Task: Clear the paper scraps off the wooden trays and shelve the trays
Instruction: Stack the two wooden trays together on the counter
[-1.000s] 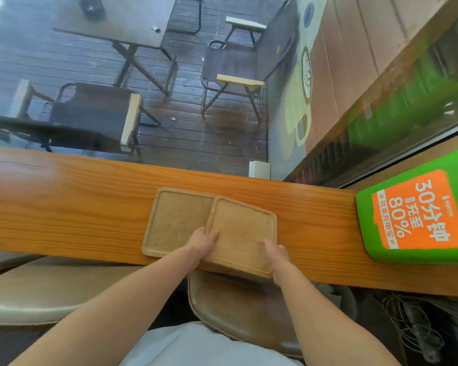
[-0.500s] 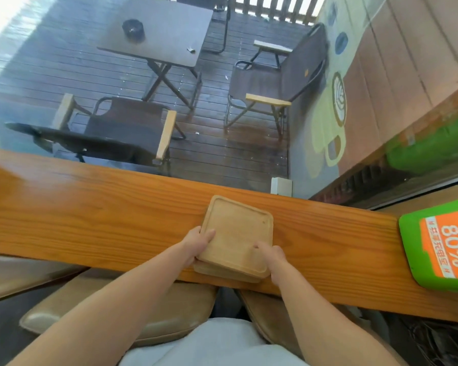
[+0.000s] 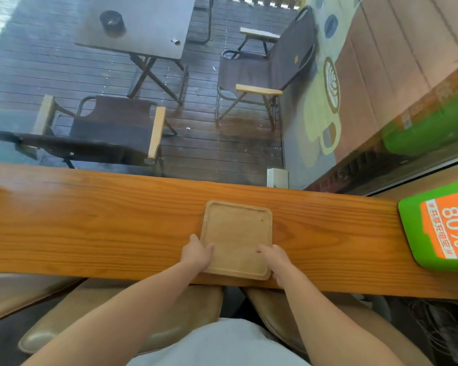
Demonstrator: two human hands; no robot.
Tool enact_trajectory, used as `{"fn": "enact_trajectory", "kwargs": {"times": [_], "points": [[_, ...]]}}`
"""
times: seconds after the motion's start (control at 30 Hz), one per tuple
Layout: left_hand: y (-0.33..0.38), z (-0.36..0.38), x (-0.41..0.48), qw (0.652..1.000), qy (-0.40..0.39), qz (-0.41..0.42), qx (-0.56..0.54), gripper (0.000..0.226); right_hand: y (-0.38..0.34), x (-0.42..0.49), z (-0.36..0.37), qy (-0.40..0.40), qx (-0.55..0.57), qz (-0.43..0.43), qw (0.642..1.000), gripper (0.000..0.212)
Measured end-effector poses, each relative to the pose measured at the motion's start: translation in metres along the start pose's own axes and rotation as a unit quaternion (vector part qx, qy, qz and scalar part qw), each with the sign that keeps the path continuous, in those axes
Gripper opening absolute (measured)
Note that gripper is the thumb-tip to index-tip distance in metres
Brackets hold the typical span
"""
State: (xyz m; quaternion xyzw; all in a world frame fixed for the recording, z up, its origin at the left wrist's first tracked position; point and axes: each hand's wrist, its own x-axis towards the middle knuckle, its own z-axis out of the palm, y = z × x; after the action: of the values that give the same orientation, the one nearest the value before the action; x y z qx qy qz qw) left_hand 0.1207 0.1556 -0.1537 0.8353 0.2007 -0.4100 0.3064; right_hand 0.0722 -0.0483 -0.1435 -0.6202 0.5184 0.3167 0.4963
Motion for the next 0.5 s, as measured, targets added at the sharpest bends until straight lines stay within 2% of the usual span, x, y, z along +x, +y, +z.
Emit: {"fn": "enact_trajectory", "kwargs": {"times": [0.23, 0.33, 0.5], "points": [[0.0041, -0.0001, -0.0045, 0.994, 0.072, 0.024, 0.081, 0.042, -0.0018, -0.0035, -0.0001, -0.019, 0.0, -0.002, 1.0, 0.071], [0.0068, 0.0004, -0.0045, 0.988, 0.077, 0.019, 0.135, 0.044, -0.0007, -0.0032, -0.0017, -0.026, -0.003, -0.002, 1.0, 0.069], [0.0053, -0.0025, -0.0039, 0.99, 0.068, 0.012, 0.122, 0.041, -0.0028, -0.005, -0.0023, -0.037, -0.021, -0.003, 0.999, 0.067]]}}
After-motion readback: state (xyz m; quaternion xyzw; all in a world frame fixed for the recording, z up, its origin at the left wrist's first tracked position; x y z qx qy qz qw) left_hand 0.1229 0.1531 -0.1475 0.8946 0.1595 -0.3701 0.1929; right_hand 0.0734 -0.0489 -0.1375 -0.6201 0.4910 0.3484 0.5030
